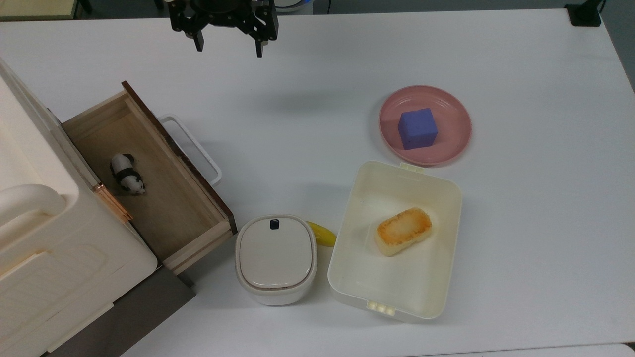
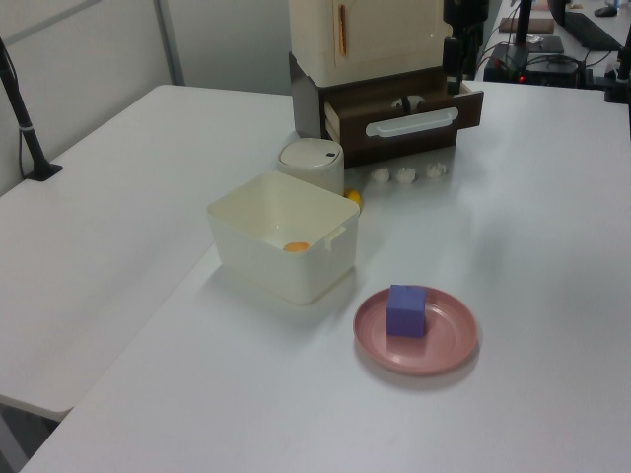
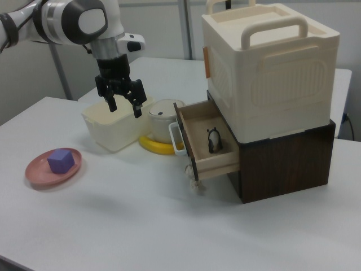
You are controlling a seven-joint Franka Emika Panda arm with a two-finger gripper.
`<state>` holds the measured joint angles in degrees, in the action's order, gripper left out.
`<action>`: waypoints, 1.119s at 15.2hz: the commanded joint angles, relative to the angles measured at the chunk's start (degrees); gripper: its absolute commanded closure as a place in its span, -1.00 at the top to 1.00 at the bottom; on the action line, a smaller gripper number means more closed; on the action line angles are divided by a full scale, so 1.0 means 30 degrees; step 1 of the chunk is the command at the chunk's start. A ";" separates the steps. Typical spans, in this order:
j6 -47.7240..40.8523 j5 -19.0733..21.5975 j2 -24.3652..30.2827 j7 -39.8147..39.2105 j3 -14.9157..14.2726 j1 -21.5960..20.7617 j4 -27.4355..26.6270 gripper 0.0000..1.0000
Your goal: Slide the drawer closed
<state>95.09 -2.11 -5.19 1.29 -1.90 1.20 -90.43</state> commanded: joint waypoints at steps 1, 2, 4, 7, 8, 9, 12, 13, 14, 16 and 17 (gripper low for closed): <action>0.0061 0.0499 0.0618 0.0329 0.0222 0.0275 -0.0647 1.00; 0.0060 0.0500 0.0618 0.0360 0.0251 0.0275 -0.0648 1.00; 0.0031 0.0500 0.0618 0.0390 0.0251 0.0275 -0.0648 0.98; -0.0028 0.0500 0.0618 0.0390 0.0280 0.0246 -0.0648 0.90; -0.0028 0.0500 0.0618 0.0361 0.0280 0.0246 -0.0648 0.85; -0.0028 0.0500 0.0618 0.0361 0.0280 0.0246 -0.0648 0.81; -0.0028 0.0616 0.0618 0.0273 0.0280 0.0275 -0.0648 0.06; -0.0028 0.1023 0.0618 0.0331 0.0251 0.0275 -0.0648 -0.24; -0.0028 0.1317 0.0618 0.0418 0.0251 0.0275 -0.0648 -0.47; -0.0028 0.1408 0.0530 0.1174 0.0222 0.0305 -0.0706 -0.73; 0.0059 0.1408 0.0356 0.2283 0.0222 0.0305 -0.0736 -0.86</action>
<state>95.09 0.70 -5.19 2.24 -1.79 1.32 -90.52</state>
